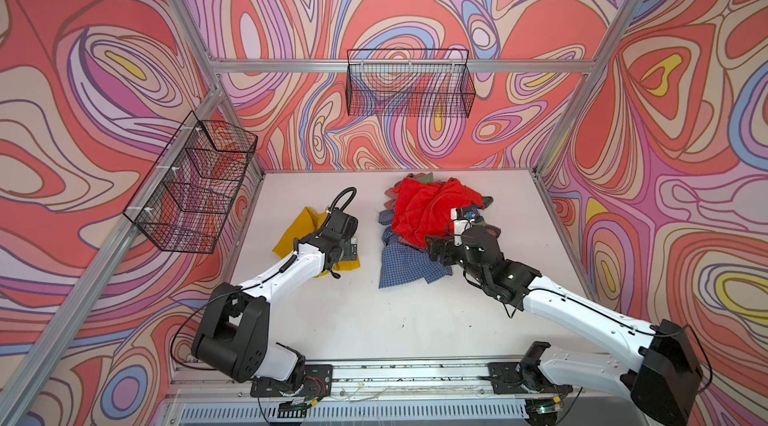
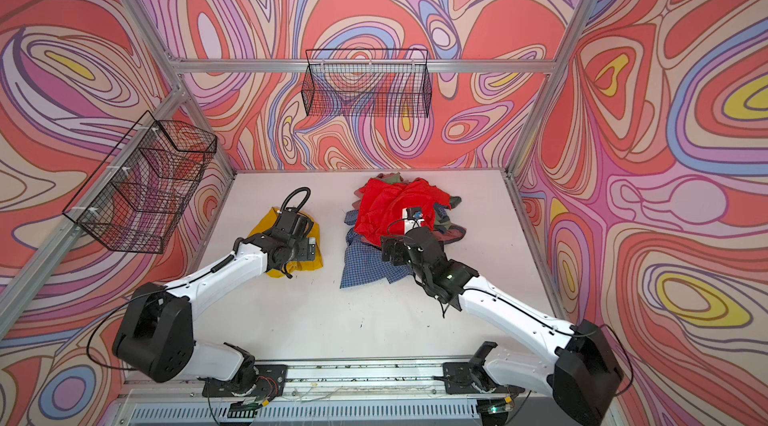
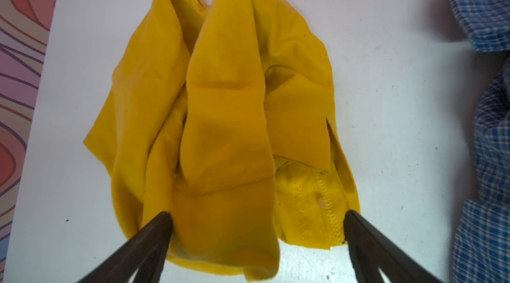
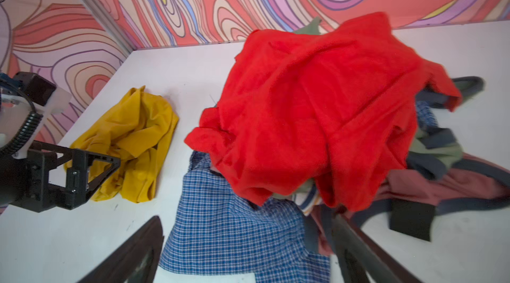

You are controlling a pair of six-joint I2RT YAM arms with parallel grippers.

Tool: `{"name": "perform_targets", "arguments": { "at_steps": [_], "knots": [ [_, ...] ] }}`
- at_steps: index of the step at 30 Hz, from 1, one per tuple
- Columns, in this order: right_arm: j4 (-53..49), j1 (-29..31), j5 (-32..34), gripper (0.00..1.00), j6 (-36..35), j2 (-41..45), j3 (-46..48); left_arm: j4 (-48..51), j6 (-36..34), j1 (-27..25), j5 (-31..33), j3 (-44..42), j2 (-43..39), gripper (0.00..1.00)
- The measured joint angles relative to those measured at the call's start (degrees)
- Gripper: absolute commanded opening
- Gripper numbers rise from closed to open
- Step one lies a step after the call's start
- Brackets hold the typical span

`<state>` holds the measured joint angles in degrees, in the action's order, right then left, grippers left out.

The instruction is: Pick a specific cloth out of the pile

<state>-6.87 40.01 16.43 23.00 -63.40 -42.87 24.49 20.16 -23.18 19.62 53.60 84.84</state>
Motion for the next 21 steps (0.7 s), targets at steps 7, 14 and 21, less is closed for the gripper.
{"name": "perform_targets", "arguments": {
  "at_steps": [7, 14, 21],
  "knots": [
    [-3.0, -2.3, 2.9, 0.98, -1.1, 6.9, 2.8, 1.2, -1.6, 0.0, -4.0, 4.9, 8.8, 1.00],
    [-5.8, -2.8, 4.4, 0.98, -2.5, 7.7, 3.1, 3.5, -2.1, 0.0, -5.9, 9.0, 16.3, 0.98],
    [-7.1, -4.2, 5.3, 0.98, -4.5, 8.5, 3.1, 6.1, -2.1, 0.1, -5.7, 11.3, 19.1, 0.93]
  ]
}}
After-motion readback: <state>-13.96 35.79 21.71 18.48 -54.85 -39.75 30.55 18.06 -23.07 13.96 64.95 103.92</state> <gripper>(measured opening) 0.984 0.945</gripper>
